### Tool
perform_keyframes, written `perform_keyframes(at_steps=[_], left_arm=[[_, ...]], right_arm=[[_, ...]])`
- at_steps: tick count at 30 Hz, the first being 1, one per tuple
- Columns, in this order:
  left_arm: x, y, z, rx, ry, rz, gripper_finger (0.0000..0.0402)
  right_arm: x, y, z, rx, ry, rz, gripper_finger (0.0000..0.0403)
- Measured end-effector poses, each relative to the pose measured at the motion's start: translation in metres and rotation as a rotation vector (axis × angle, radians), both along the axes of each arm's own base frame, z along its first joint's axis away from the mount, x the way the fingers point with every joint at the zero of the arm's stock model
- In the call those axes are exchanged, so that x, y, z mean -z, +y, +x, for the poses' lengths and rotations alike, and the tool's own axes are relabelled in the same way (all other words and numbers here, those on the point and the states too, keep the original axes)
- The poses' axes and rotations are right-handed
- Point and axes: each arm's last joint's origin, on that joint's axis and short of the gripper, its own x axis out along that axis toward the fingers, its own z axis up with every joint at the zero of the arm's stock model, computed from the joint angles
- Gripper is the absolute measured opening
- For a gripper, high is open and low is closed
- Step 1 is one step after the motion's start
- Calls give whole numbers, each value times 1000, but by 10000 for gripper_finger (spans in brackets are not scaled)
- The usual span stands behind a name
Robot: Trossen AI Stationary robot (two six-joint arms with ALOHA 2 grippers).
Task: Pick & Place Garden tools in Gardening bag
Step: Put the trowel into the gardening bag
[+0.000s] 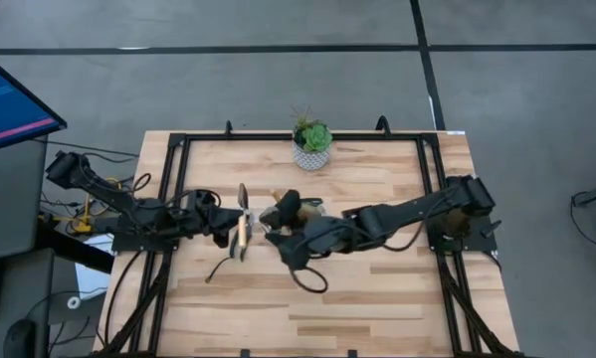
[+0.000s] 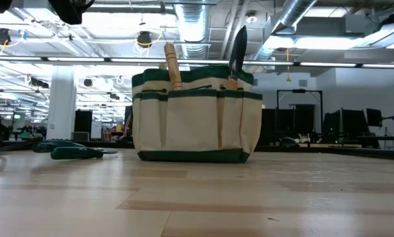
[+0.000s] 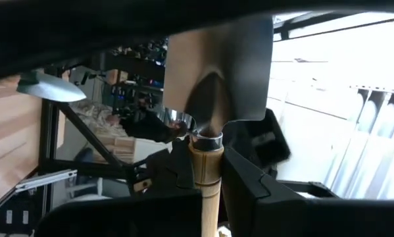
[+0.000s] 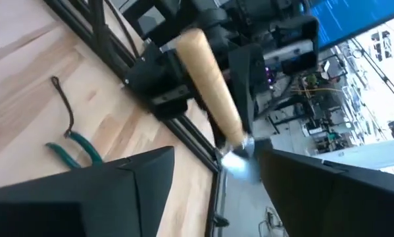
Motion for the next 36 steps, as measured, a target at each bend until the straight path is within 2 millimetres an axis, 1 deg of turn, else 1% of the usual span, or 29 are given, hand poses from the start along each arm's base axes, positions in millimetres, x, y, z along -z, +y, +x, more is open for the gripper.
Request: perform_keyframes(at_steps=[2, 7, 11, 17, 20, 24, 27, 31, 36], left_arm=[[0, 0, 0, 5, 0, -19, 6], [6, -2, 6, 28, 22, -58, 6], [13, -2, 13, 42, 50, -92, 6], [14, 2, 16, 48, 46, -95, 6], [13, 4, 17, 37, 44, -95, 6], [15, 3, 18, 54, 48, -104, 6], [17, 3, 20, 52, 59, -111, 6], [18, 3, 21, 51, 65, -110, 6], [17, 3, 21, 51, 60, -112, 6]], right_arm=[[2, -1, 8, -9, 2, 7, 210], [1, -3, 20, -37, -4, 27, 206], [0, -3, 20, -63, -4, 48, 206], [3, -5, 19, -71, 31, 50, 206], [5, -2, 18, -83, 52, 52, 206], [11, 2, 22, -92, 50, 51, 206], [10, 2, 23, -95, 37, 55, 204], [17, 3, 26, -100, 59, 55, 196], [14, 4, 27, -112, 35, 75, 176]])
